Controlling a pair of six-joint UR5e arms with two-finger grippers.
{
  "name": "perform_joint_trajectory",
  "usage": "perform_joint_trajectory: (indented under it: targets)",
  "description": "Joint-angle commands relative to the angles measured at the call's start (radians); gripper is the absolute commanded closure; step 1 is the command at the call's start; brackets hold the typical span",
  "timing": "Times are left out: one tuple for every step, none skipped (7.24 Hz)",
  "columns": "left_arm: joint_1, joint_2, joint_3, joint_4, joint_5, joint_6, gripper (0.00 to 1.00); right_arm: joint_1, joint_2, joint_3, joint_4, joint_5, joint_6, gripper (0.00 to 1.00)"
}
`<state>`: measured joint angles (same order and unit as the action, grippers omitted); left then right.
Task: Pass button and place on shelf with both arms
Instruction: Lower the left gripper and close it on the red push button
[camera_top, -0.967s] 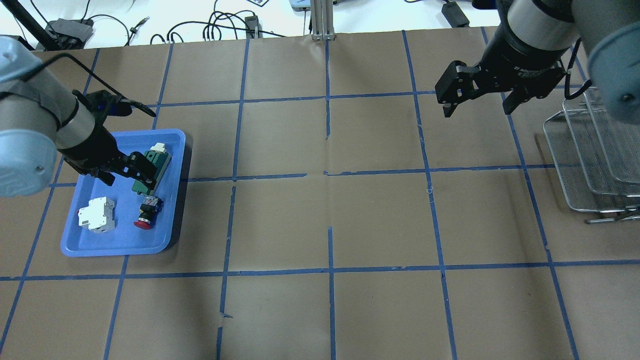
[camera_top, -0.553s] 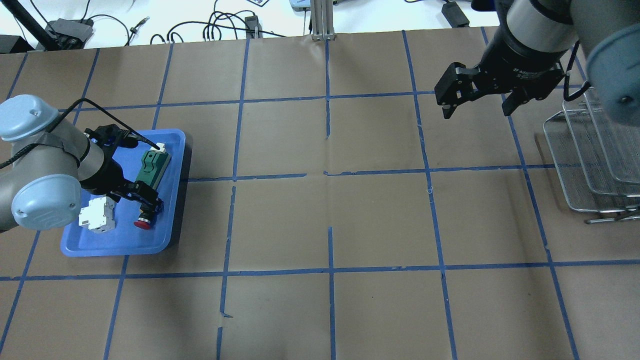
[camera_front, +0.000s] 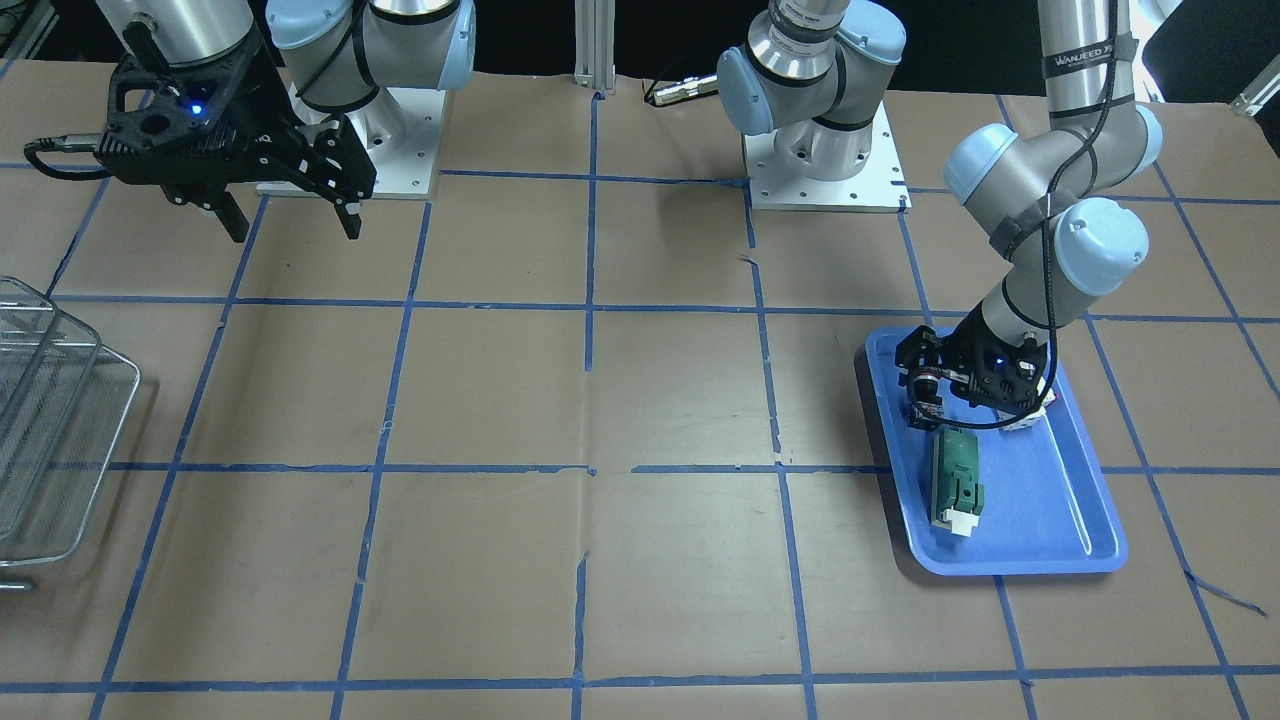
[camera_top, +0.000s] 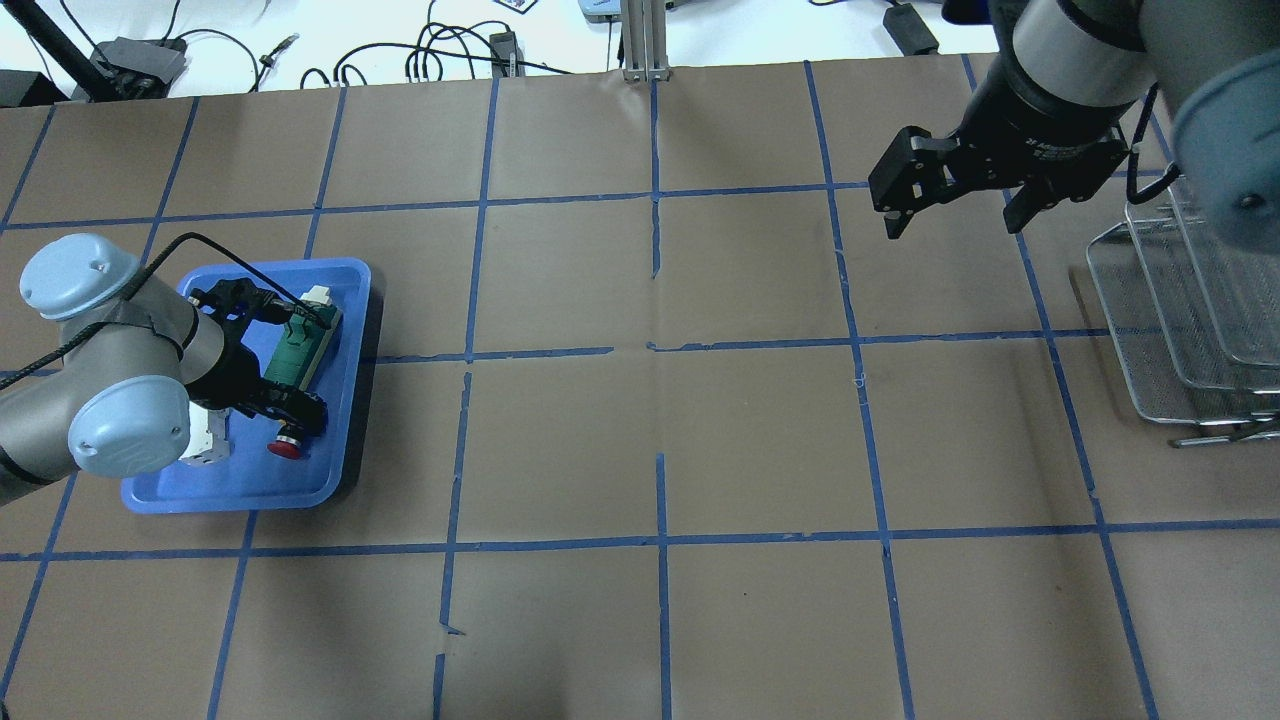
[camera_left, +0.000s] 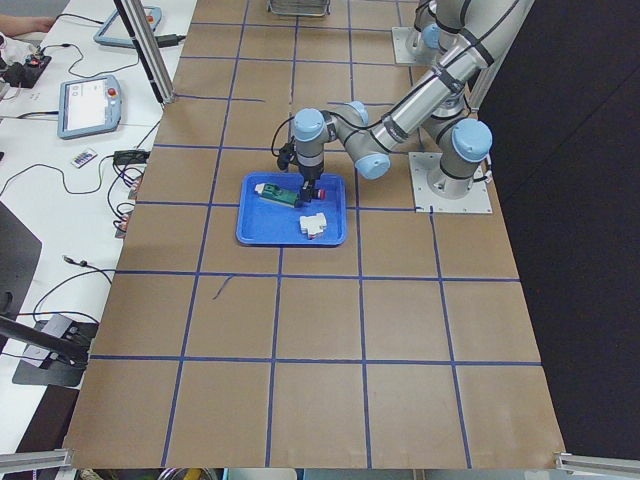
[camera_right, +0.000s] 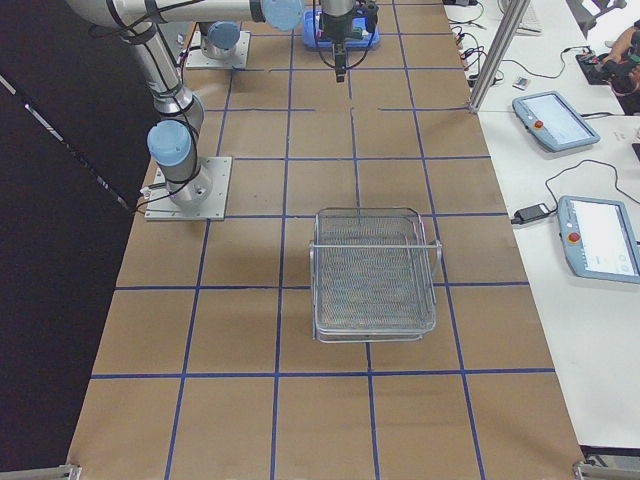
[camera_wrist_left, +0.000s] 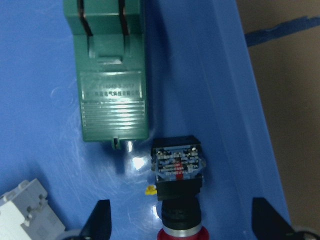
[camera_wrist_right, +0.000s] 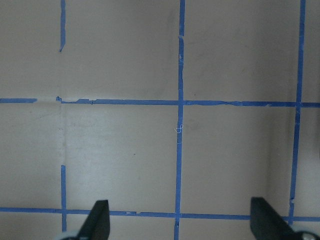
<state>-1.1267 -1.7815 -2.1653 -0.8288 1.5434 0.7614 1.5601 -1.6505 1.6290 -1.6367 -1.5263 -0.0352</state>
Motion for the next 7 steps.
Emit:
perform_joint_trajectory:
  targets:
    - [0.001,-0.010,-0.008,0.004,0.003,0.012,0.10,0.000,-0.002,0.000,0.000,0.000,0.000,0.00]
    - [0.002,-0.015,-0.008,0.002,0.006,0.010,0.15,0.000,0.000,0.000,0.000,0.000,0.000,0.00]
    - [0.001,-0.016,-0.011,0.002,0.009,0.006,0.23,0.000,-0.002,0.000,0.000,0.000,0.000,0.00]
    - [0.002,-0.018,-0.011,0.004,0.007,-0.001,0.30,0.002,-0.002,0.000,0.000,0.002,0.000,0.00]
    - [0.001,-0.019,-0.014,0.004,0.006,-0.001,0.41,0.002,0.000,0.000,0.000,0.002,0.001,0.00]
    - [0.001,-0.019,-0.014,0.004,0.007,-0.001,0.52,0.000,-0.002,0.000,0.000,0.002,0.000,0.00]
    - [0.001,-0.019,-0.014,0.002,0.009,0.001,0.80,0.000,0.000,0.000,0.000,0.002,0.000,0.00]
